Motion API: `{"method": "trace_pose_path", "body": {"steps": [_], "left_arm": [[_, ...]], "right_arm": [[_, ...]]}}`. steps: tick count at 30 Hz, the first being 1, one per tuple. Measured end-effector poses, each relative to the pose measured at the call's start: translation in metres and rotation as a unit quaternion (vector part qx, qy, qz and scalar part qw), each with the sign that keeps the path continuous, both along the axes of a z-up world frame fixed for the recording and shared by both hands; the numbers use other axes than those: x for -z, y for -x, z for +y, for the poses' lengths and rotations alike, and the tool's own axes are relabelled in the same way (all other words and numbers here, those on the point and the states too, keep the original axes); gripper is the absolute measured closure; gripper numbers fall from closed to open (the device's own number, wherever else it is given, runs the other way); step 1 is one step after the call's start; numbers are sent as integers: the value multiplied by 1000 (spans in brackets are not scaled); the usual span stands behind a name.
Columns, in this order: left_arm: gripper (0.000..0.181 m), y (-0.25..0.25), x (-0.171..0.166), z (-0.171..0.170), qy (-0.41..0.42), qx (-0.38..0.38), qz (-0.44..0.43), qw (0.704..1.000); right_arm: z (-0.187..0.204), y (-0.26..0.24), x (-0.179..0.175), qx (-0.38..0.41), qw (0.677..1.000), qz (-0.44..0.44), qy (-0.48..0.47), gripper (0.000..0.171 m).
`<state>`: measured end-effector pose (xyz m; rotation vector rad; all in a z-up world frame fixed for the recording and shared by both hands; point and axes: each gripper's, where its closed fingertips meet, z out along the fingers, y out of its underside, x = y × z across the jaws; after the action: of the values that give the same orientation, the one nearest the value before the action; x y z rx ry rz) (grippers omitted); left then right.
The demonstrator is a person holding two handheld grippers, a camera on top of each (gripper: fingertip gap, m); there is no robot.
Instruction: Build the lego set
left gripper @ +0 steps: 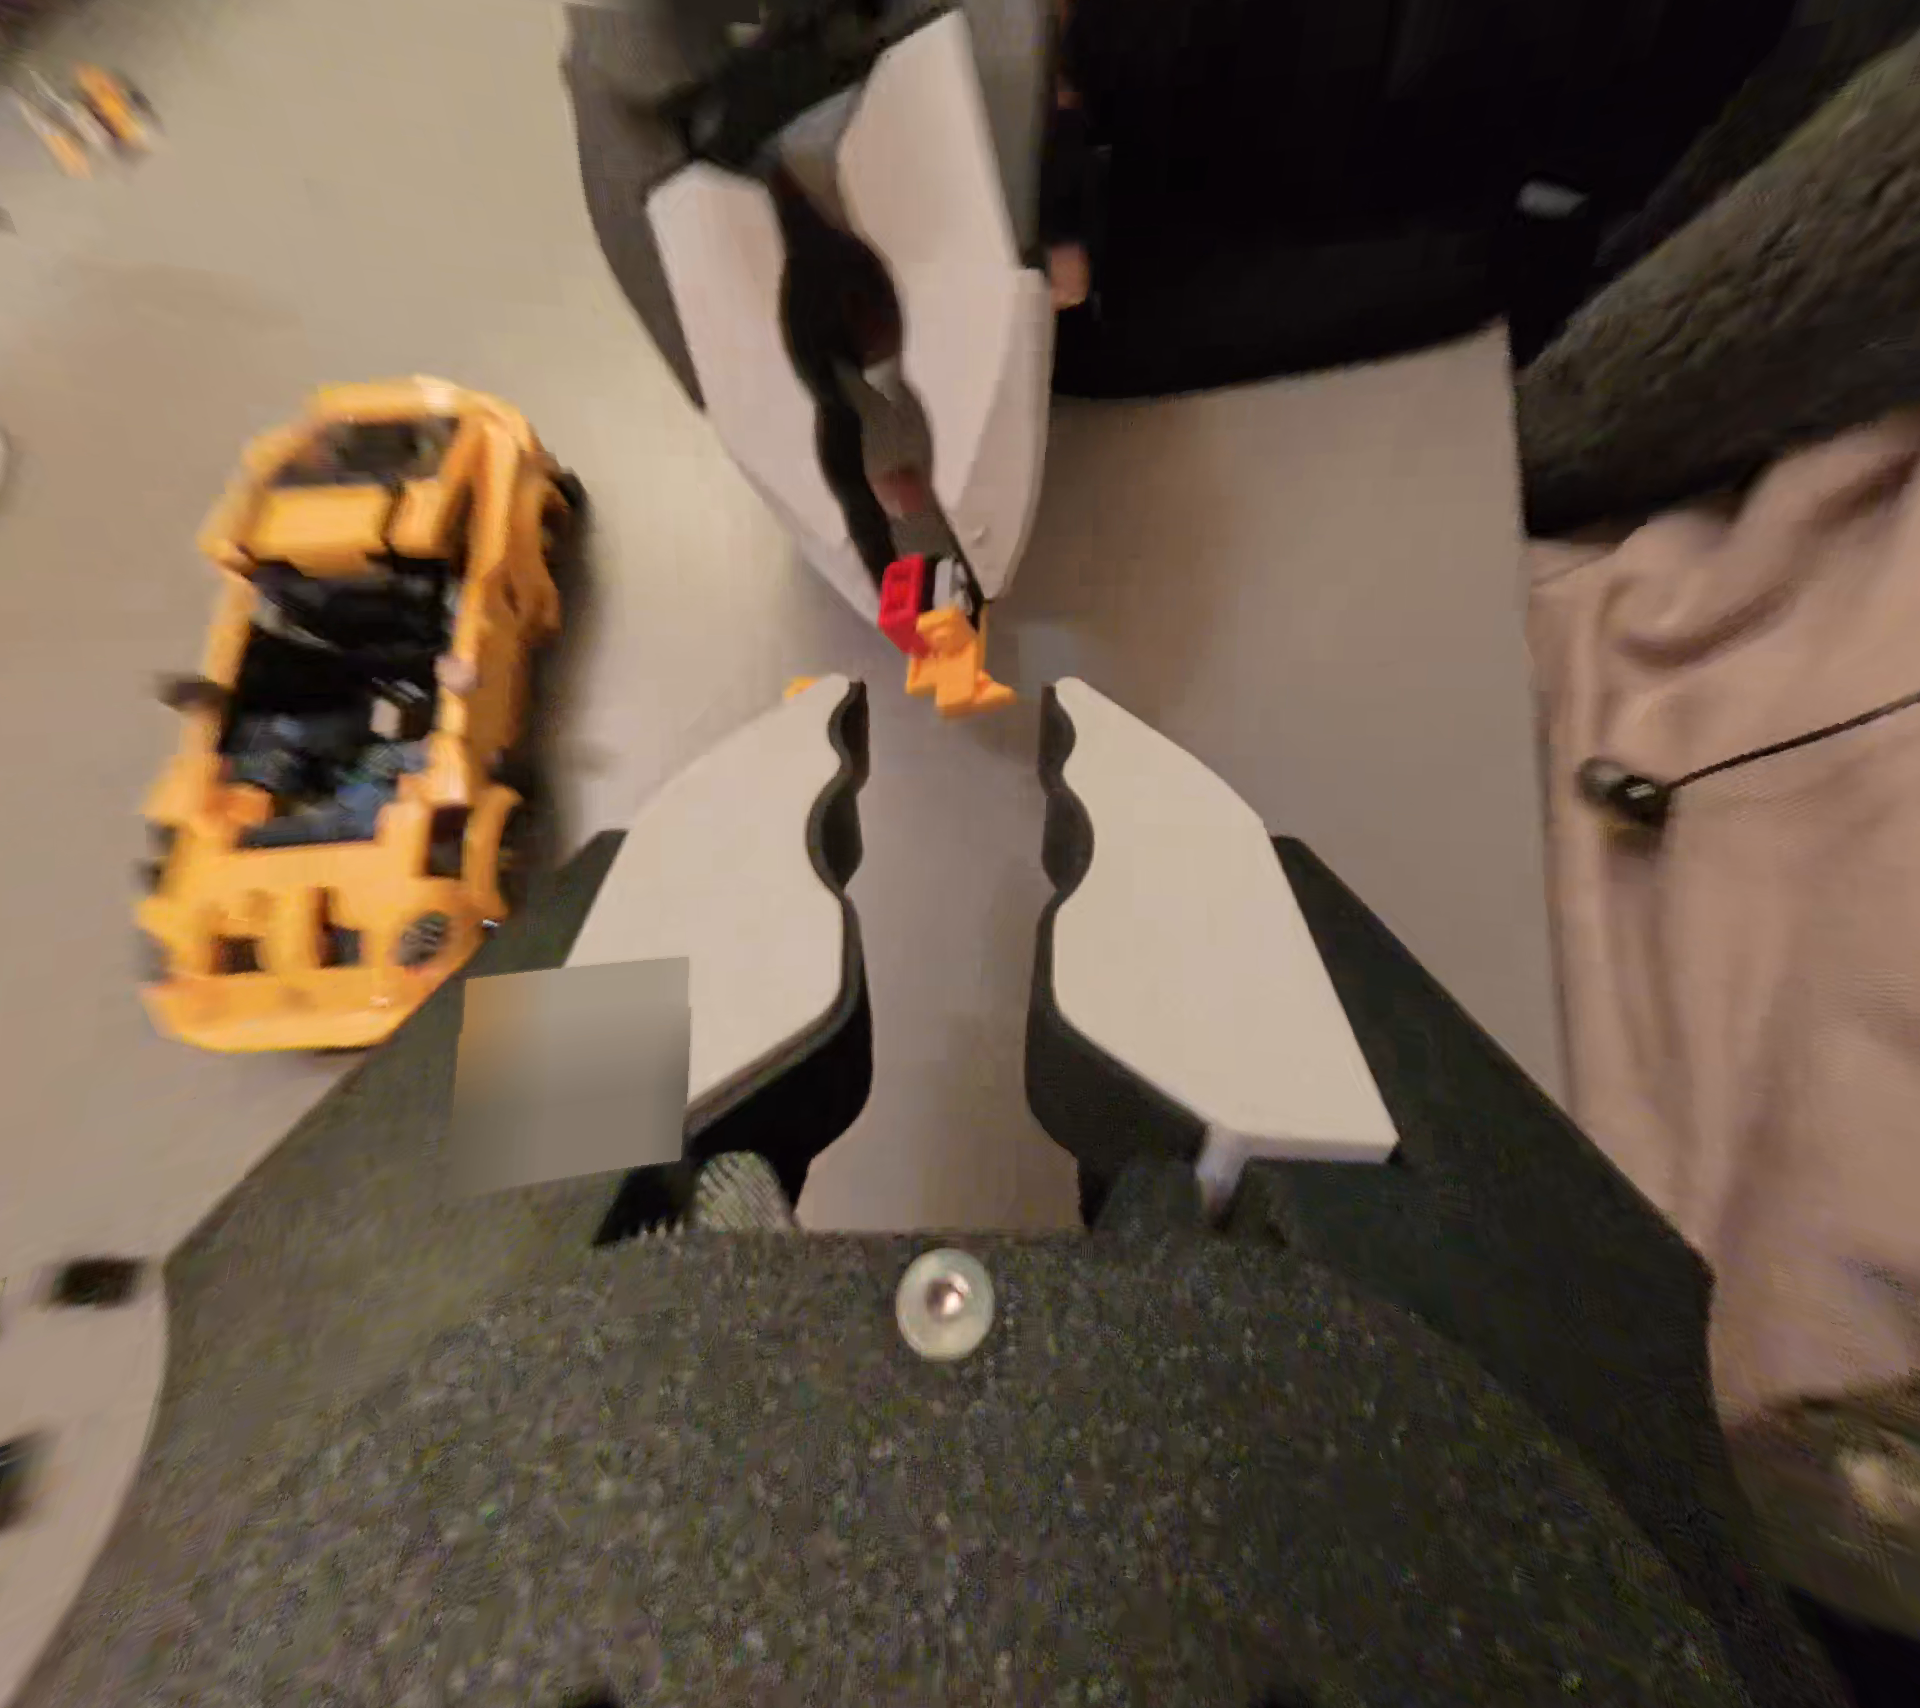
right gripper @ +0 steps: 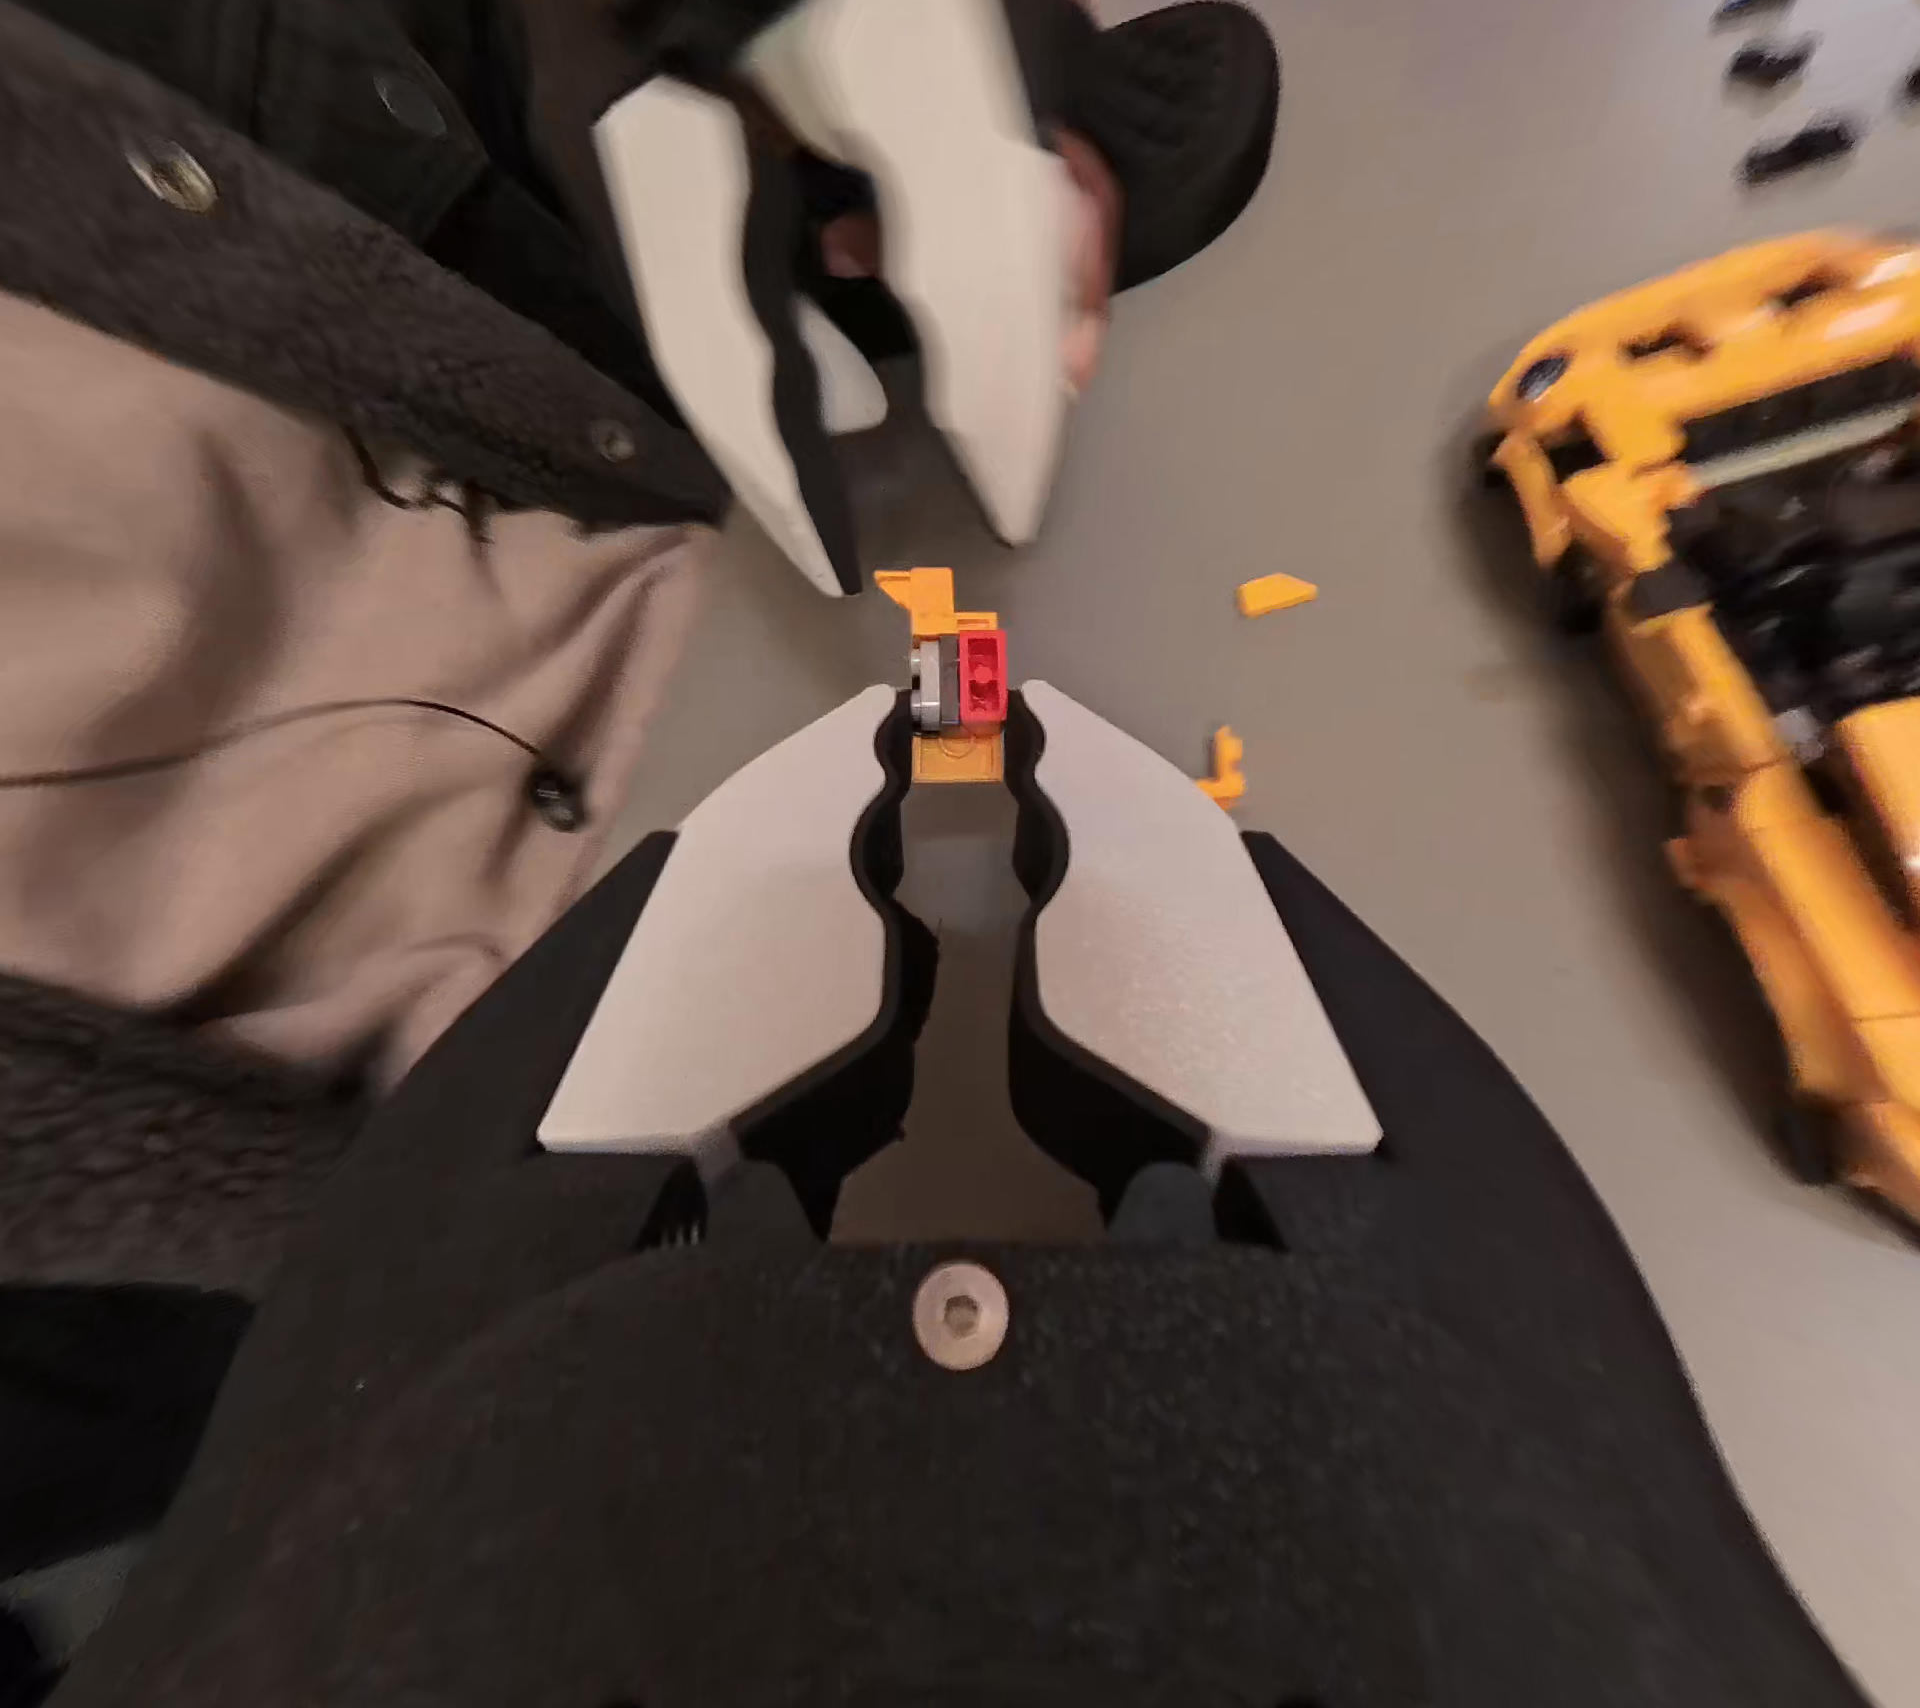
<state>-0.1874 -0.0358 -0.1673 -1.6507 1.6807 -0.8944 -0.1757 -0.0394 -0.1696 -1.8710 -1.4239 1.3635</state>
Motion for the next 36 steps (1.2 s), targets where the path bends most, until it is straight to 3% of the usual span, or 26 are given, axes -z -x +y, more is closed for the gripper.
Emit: {"method": "trace_pose_path", "body": {"steps": [3, 8, 15, 20, 22, 28, 33, 36], "left_arm": [[151, 1, 5, 4, 111, 21, -22, 993], [148, 0, 36, 15, 65, 64, 37, 995], [165, 2, 58, 17, -9, 74, 76, 994], [165, 9, 58, 20, -8, 76, 80, 994], [165, 11, 57, 21, -8, 75, 77, 994], [158, 15, 51, 14, 5, 96, 66, 993], [163, 22, 40, 45, 28, 29, 40, 998], [162, 25, 47, 56, 33, 3, 56, 998]], "right_arm": [[6, 4, 8, 6, 993, -21, -112, 155], [14, 7, 32, 3, 968, -98, -230, 155], [18, 9, 47, 9, 958, -147, -246, 155], [15, 0, 37, 2, 968, -126, -218, 148], [27, -9, 30, 34, 970, -119, -209, 149], [36, -12, 48, 40, 959, -167, -226, 149], [39, -7, 51, 39, 950, -181, -251, 151], [38, -6, 52, 35, 946, -184, -265, 160]]}}
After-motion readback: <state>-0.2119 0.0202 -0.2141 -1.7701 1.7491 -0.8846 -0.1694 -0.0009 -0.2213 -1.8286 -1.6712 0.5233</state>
